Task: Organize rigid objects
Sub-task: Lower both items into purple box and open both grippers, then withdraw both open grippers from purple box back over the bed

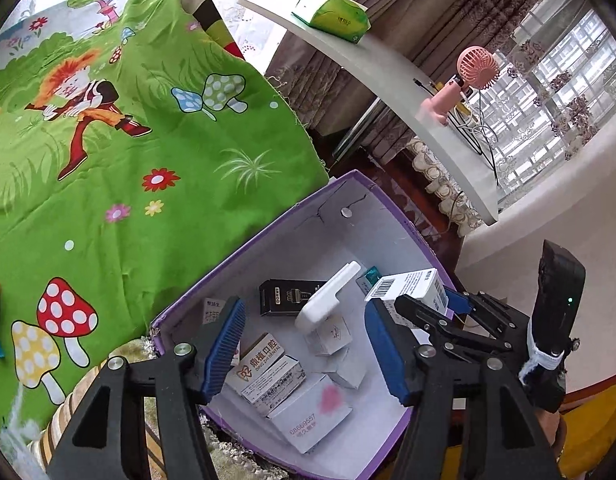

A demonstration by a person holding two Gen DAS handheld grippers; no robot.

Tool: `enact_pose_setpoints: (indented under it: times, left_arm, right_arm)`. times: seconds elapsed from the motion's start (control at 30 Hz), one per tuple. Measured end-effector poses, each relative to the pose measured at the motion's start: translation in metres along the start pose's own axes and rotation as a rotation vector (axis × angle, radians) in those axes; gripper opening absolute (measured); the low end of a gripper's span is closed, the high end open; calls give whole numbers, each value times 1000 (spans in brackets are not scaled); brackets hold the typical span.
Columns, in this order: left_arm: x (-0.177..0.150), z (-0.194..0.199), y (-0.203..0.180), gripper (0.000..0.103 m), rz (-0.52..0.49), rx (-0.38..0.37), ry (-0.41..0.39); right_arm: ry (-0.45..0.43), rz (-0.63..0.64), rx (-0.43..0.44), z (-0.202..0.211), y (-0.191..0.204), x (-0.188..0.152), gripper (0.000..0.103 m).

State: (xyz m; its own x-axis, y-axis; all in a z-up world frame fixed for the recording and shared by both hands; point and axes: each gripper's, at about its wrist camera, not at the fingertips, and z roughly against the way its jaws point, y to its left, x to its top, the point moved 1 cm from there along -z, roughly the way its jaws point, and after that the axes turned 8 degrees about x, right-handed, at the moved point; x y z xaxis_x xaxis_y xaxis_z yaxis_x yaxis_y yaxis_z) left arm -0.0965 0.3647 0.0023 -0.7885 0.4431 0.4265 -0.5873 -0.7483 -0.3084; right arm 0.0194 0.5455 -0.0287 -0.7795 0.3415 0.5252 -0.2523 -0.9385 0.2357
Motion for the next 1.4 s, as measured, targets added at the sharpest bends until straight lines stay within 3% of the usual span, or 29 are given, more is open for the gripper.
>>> enact_pose_setpoints:
  times: [0.43,0.53,0.6,0.63,0.83,1.1,1.4]
  left_arm:
    - [-53,92,49,67,42,30,-227]
    - [-62,108,64,69,64,59,-263]
    - [-67,116,74,70,90,65,-276]
    - [-69,118,79,71,104,67,-277]
    - [-81,129,101,71,159,62,-294]
    - [-100,145,128,71,210,117,-320]
    - [-123,162,163,71,288,196,-332]
  right_arm:
    - [-16,-5,-24,-12,-2,26,55]
    - [-27,-16,-28,-14,-3,36,60]
    - [-30,-31,-35,-16,-5,40,76]
    - [-31,-31,-34,-16,-4,41,77]
    - [11,-21,-17,-27,4,32,77]
    - [21,-14,0,-25,17,24,77]
    - [11,54,49,-14,61,24,79]
